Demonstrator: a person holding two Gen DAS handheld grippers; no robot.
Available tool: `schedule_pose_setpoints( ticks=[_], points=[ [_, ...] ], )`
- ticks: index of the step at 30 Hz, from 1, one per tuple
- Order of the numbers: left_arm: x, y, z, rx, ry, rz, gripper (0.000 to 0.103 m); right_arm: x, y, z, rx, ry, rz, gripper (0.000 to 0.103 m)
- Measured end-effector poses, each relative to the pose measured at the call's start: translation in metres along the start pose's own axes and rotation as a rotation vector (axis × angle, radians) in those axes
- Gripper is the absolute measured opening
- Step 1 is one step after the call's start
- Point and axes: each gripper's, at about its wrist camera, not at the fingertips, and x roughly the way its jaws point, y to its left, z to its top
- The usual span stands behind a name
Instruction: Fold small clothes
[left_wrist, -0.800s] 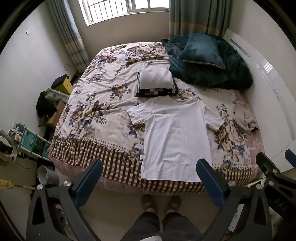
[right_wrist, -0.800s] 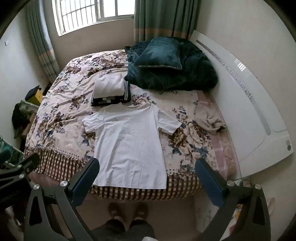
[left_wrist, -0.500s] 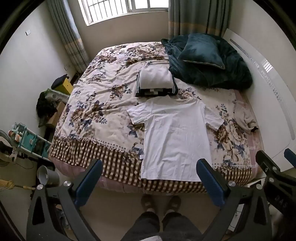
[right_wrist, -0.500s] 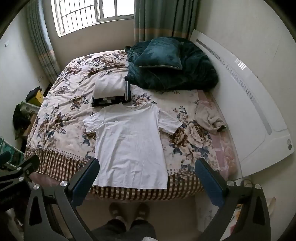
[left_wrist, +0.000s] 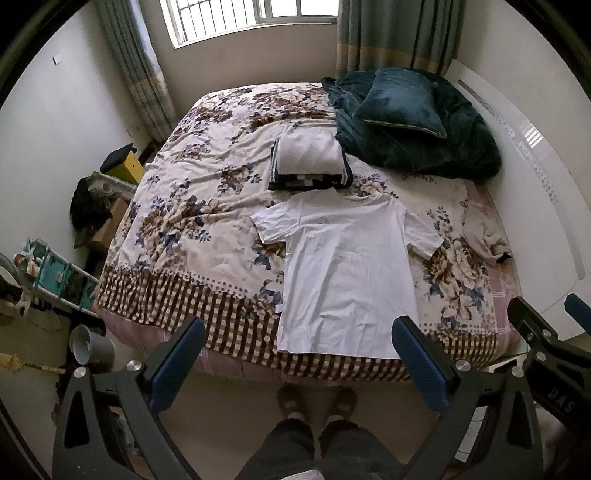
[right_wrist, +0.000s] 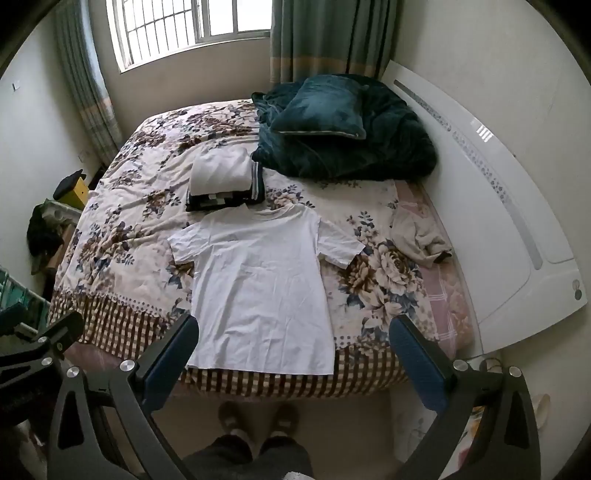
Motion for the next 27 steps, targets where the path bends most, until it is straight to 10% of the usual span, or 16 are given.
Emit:
schedule_pose_setpoints(
  ticks=[27],
  points=[
    [-0.006,0.015,-0.015,-0.025,-0.011,-0.002,0.103,-0.020,0.006,-0.009,-0.015,-0.004,0.009,0.103]
  ],
)
